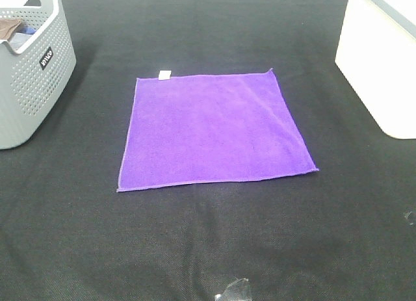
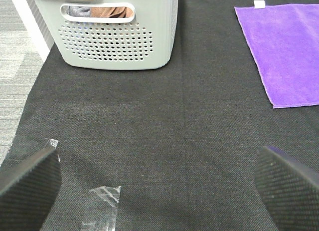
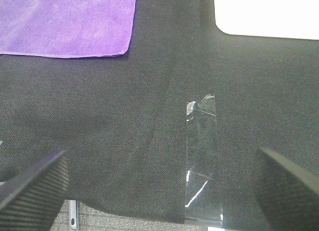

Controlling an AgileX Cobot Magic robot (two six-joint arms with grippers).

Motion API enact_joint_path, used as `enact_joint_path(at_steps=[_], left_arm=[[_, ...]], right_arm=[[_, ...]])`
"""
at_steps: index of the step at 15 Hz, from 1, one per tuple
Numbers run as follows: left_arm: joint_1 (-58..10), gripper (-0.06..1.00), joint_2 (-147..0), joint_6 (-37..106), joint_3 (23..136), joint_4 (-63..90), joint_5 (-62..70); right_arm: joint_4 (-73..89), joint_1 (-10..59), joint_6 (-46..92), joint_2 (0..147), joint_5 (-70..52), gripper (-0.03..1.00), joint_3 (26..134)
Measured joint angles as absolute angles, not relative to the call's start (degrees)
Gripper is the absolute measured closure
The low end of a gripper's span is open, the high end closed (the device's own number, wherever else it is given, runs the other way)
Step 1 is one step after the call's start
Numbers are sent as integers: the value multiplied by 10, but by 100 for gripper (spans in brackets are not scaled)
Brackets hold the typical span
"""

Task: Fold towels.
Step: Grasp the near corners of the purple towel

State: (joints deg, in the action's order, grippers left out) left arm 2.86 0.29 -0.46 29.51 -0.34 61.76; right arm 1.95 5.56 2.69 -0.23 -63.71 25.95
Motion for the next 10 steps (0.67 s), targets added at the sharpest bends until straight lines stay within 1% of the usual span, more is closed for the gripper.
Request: enact_joint_path(at_steps=[10], left_arm=[[29, -5, 3, -5, 295, -3, 618]], right_arm=[[19, 56, 27, -2, -637, 1, 260]])
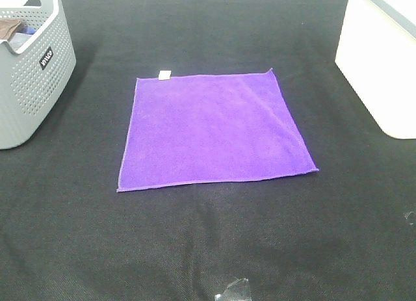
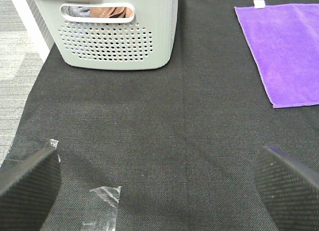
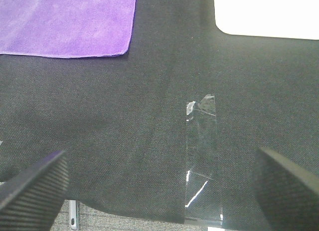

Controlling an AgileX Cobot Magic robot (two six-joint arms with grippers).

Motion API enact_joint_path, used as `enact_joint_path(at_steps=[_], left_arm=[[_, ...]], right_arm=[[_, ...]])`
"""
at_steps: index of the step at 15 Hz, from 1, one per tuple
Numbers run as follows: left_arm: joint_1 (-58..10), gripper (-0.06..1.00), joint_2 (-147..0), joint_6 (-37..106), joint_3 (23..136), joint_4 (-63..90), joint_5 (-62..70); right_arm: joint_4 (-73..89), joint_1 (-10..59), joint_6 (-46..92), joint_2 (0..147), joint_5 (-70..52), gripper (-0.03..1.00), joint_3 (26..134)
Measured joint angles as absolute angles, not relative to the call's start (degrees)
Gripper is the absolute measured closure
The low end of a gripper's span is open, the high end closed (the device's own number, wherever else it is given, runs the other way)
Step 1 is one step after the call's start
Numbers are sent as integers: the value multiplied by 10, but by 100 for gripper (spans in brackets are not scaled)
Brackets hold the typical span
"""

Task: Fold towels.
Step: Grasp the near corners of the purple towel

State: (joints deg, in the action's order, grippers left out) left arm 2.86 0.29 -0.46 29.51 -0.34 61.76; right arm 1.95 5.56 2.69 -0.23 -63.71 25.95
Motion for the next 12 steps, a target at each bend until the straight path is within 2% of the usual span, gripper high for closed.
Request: enact_joint_path(at_steps=[12], left_arm=[[29, -5, 3, -5, 295, -3, 618]], right_arm=[[19, 56, 27, -2, -637, 1, 260]])
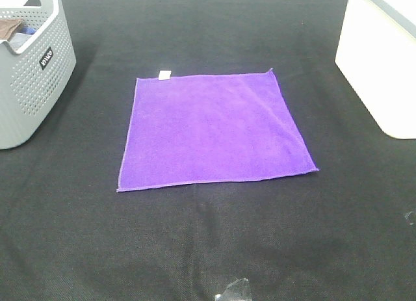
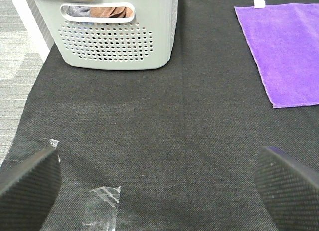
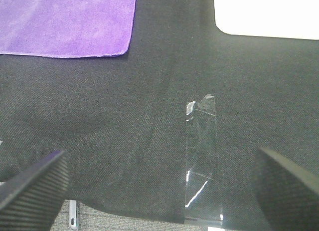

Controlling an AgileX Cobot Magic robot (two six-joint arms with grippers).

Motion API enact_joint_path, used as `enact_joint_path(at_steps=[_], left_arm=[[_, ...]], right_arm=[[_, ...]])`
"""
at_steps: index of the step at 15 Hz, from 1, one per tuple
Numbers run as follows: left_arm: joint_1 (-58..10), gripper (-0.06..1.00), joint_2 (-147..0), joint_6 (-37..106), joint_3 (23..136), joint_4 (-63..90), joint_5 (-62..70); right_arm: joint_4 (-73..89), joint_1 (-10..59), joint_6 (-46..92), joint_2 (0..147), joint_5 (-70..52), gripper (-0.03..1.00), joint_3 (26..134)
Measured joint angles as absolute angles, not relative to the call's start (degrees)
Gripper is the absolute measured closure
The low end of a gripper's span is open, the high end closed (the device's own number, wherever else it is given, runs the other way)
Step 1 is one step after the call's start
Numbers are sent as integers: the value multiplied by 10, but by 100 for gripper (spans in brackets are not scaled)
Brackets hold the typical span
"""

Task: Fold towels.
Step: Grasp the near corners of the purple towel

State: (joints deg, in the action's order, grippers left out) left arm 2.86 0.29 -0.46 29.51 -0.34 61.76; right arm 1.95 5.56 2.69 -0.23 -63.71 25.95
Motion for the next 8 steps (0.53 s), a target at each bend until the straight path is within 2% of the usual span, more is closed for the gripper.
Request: enact_joint_path(at_steps=[8], left_arm=[[29, -5, 3, -5, 295, -3, 618]], right_arm=[[18, 56, 27, -2, -637, 1, 260]])
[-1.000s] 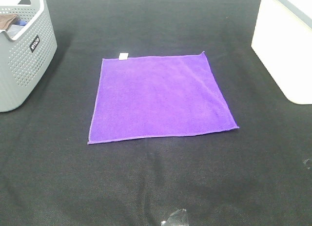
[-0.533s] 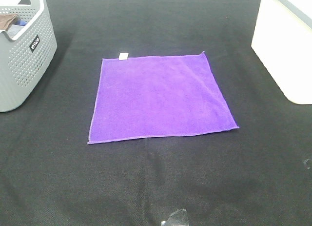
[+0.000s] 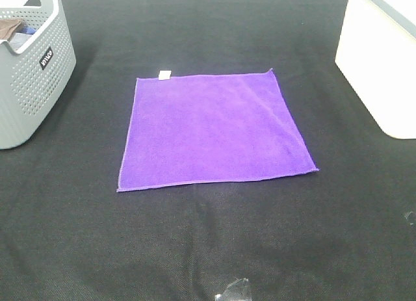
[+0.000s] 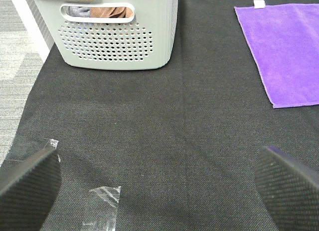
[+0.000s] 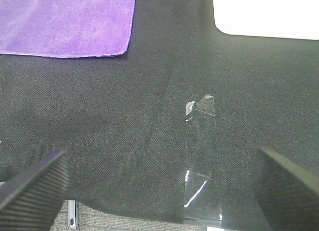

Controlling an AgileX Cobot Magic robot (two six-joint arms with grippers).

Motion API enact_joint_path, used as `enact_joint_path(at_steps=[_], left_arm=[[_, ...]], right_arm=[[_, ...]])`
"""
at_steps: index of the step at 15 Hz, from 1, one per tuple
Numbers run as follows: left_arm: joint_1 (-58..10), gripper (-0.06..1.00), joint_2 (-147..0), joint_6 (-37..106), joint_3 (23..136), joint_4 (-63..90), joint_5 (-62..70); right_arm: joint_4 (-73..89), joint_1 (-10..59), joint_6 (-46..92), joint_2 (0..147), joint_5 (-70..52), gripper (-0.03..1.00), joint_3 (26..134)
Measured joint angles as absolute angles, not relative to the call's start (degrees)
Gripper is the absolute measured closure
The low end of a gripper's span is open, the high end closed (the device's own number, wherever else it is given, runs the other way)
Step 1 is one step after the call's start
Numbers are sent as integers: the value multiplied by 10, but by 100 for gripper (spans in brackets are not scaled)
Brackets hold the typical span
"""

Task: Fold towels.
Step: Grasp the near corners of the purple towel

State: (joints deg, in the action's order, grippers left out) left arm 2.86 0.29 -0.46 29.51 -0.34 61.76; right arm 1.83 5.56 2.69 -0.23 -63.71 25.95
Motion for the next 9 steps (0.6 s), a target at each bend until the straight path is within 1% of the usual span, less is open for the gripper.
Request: enact_joint_path(at_steps=[3, 5, 7, 8, 9], left_arm=[[29, -5, 2, -5, 295, -3, 618], [29, -5, -37, -4, 300, -3, 625], [29, -5, -131, 0, 341, 0, 650], [29, -5, -204, 0, 373, 0, 665], [29, -5, -320, 0, 422, 0, 686]], right_arm=[[18, 56, 27, 14, -637, 1, 260], [19, 56, 27, 82, -645, 1, 271], [36, 56, 23, 207, -649, 1, 326], [42, 56, 19, 267, -650, 1, 359], [44, 56, 7, 391, -655, 1, 429]])
